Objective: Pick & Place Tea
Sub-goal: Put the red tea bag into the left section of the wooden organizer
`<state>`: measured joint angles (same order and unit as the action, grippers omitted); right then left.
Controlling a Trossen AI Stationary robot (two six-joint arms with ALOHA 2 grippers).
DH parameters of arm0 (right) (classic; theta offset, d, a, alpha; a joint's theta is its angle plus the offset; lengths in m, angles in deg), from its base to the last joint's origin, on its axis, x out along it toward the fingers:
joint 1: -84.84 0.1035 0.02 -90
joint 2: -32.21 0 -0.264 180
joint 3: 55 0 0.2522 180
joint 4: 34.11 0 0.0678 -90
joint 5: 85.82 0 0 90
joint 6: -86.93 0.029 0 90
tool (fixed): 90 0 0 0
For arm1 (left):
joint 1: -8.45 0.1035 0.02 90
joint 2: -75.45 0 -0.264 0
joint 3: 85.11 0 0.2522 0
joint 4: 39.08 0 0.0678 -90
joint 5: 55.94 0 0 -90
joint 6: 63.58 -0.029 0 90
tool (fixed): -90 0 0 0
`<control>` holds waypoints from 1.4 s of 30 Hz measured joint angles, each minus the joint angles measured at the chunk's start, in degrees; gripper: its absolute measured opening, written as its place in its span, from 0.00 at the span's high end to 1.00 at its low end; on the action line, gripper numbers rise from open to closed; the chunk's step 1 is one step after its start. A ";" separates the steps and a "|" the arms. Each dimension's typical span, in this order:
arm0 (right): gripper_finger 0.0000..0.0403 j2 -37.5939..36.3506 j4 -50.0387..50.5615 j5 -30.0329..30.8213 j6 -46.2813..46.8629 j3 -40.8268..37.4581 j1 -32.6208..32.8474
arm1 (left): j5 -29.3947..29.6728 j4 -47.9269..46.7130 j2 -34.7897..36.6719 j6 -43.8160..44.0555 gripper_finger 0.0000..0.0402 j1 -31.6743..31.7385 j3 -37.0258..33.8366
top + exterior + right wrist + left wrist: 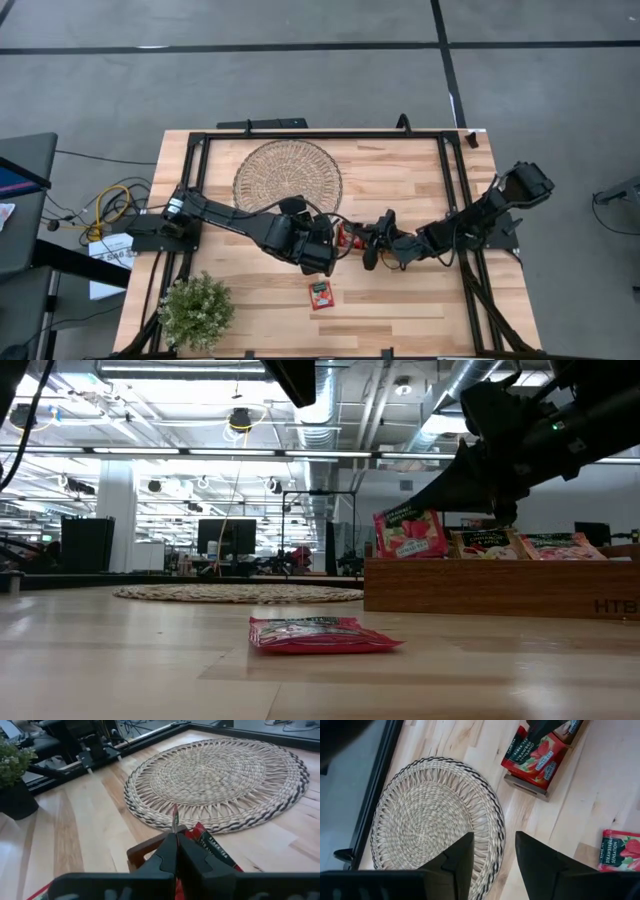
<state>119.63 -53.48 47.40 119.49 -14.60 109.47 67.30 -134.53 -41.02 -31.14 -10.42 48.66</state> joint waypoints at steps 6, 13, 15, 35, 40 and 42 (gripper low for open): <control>1.00 0.00 0.04 -0.56 0.00 0.00 0.00 | -0.49 0.04 -0.02 0.00 0.66 0.00 0.00; 0.98 0.00 0.08 -1.75 0.00 0.00 -0.06 | -1.90 0.59 -0.04 0.00 0.66 0.00 0.00; 0.94 0.00 0.08 -2.94 0.00 0.00 -0.53 | -1.90 0.61 -0.04 0.00 0.66 0.02 0.00; 0.67 -19.13 17.69 -3.28 -12.72 1.96 -0.67 | -11.51 5.50 -2.79 1.08 0.66 -1.51 -2.36; 0.74 -32.69 36.14 -4.46 -8.81 2.12 1.67 | -18.20 12.50 -4.60 -3.24 0.66 -3.73 -9.58; 0.76 -36.85 38.68 -9.98 -8.52 2.12 3.09 | -19.82 16.44 -4.65 -3.88 0.66 -4.53 -12.79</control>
<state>82.78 -14.80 37.42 110.97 -12.48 112.55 47.48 -118.09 -45.67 -35.02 -14.95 35.86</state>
